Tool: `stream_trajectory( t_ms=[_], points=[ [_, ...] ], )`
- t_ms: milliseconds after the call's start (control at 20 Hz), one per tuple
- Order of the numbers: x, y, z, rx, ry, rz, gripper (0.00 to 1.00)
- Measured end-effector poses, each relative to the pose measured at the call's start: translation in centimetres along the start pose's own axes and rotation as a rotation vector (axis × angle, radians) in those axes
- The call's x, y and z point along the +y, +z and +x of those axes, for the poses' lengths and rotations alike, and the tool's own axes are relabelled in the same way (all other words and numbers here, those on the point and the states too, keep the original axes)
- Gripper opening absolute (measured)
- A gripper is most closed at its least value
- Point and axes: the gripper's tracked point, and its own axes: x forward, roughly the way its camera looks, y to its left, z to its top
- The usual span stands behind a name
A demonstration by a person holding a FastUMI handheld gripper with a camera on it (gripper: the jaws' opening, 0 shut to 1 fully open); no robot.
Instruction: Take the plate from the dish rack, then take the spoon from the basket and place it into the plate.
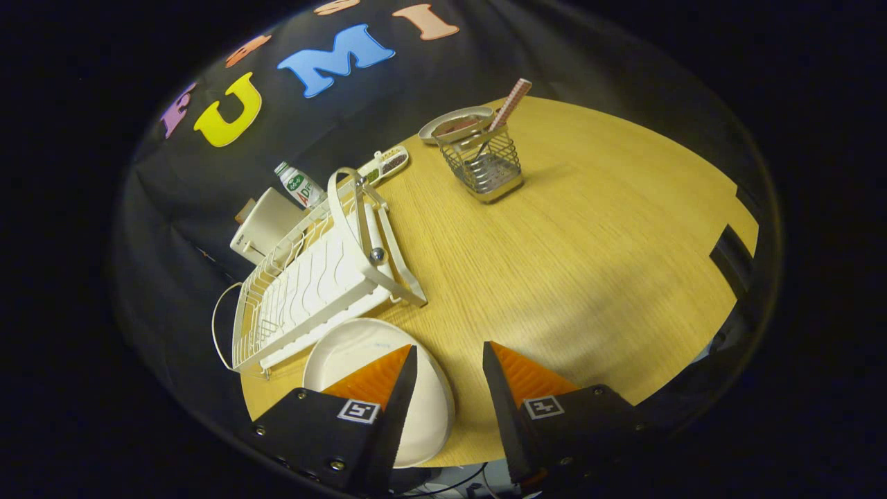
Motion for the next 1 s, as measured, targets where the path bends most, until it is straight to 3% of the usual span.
stream_trajectory(
  t_ms=[350, 600, 1000],
  points=[
    [-0.7, 11.2, -0.6, -0.230, -0.051, 0.015, 0.61],
    [-2.3, 18.2, 0.9, -0.339, -0.111, 0.099, 0.61],
    [-6.0, 22.7, 4.1, -0.383, -0.167, 0.291, 0.61]
  ],
)
